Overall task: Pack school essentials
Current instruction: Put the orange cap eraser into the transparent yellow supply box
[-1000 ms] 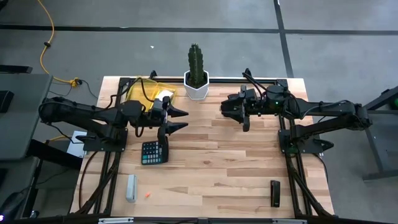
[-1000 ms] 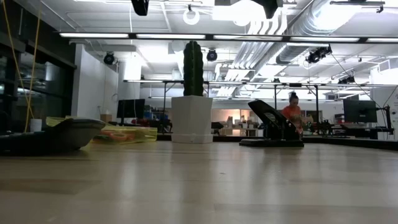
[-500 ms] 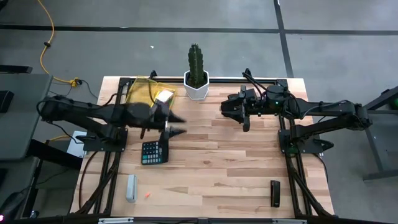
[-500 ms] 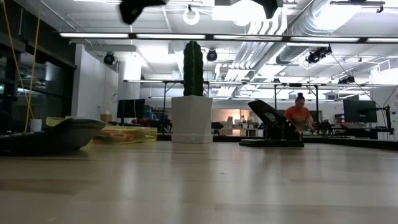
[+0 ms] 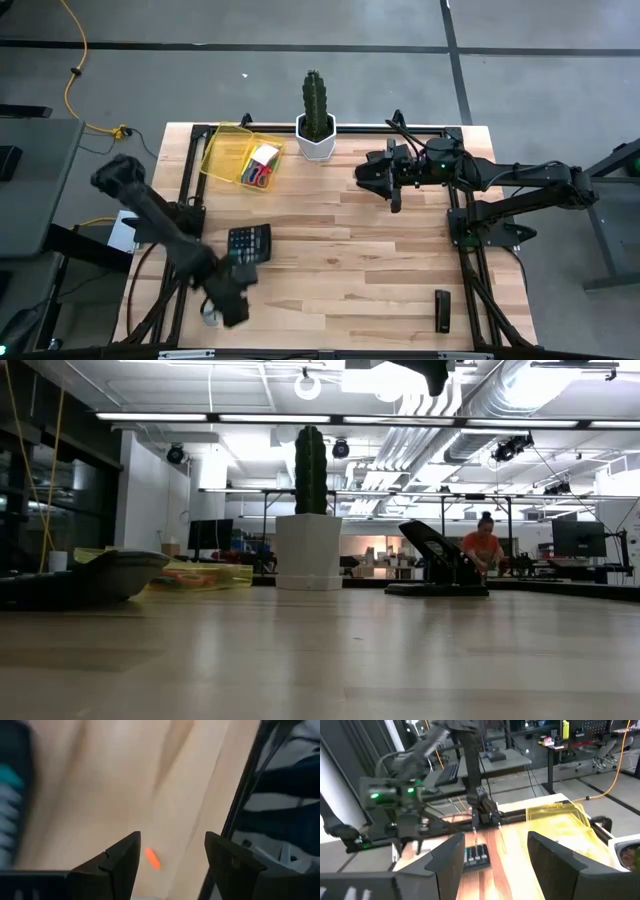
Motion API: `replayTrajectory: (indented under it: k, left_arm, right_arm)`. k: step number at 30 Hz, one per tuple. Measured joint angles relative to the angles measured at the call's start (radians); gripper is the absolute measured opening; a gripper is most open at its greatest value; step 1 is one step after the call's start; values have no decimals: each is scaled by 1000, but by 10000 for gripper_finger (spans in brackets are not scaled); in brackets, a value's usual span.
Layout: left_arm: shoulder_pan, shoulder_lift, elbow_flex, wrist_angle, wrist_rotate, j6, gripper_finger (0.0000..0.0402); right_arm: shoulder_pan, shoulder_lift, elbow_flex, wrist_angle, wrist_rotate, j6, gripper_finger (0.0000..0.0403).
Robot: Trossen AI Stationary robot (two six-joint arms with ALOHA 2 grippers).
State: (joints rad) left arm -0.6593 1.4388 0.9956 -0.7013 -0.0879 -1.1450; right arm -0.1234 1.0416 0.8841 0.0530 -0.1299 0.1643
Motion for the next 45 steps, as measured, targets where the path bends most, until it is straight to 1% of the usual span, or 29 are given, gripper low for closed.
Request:
replayTrajectory:
  k: [3,6,9,12,16,23,31,34,41,45]
  left_arm:
    - [-90,110,12,7,0,-125,209]
    - [-125,207,36,-2,1,-187,209]
    - [-128,282,59,-11,-2,-194,209]
    - [-128,323,84,-4,4,-174,209]
    - [-142,355,97,-7,53,-193,209]
    - [-175,408,98,-70,57,-228,209]
    - [-174,416,99,-58,29,-233,205]
    - [-174,416,95,-56,34,-232,185]
    - [-173,417,92,-48,19,-240,97]
    - [-166,417,92,-41,13,-242,58]
  right_arm:
    - [0,0,0,-21,0,-10,206]
    - [0,0,0,-28,0,-14,206]
    - [0,0,0,-30,0,-16,206]
    - [0,0,0,-35,0,-15,206]
    - [0,0,0,-48,0,-16,206]
    - [0,0,0,-76,0,-16,206]
    - [0,0,0,-88,13,-35,206]
    - [0,0,0,-92,14,-34,206]
    - [0,0,0,-100,14,-34,206]
    - [0,0,0,-102,14,-34,206]
